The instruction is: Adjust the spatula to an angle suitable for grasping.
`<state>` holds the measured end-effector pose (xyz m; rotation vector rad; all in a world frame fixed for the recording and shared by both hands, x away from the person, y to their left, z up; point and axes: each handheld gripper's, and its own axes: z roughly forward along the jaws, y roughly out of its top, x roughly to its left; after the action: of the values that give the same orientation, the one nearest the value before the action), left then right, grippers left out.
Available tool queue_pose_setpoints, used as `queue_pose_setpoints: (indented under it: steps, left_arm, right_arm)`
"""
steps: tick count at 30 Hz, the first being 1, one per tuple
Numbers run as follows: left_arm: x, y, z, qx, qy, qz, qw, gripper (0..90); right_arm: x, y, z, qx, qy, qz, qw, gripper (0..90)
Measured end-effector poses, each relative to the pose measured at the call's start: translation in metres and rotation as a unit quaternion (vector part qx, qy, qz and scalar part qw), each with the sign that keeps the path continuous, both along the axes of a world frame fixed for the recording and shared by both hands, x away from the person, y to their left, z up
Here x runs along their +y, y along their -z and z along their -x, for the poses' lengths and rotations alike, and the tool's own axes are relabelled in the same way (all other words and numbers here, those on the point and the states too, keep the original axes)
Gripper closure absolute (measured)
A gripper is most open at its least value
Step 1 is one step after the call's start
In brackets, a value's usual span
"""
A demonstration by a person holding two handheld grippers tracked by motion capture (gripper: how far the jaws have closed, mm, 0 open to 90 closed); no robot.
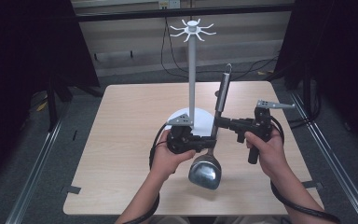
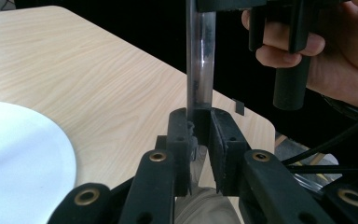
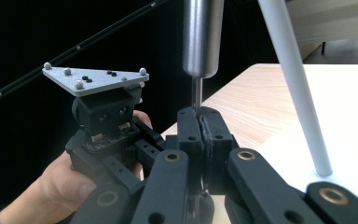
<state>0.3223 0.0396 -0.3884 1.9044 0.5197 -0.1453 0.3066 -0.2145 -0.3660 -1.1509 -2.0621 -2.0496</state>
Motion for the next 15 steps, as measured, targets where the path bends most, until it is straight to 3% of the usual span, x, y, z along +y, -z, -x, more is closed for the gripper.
queue_pose_setpoints:
  steps: [9,15]
  left_arm:
    - [0.007,-0.006,0.0,-0.013,-0.01,0.002,0.9999,80.2]
    - [0.008,-0.009,0.002,-0.015,-0.003,0.006,0.9999,84.6]
  right_arm:
    - [0.01,-0.009,-0.004,-0.012,-0.01,0.011,0.9998,87.2]
    - [0.019,-0.016,-0.004,-0.02,-0.009,0.022,0.9995,84.8]
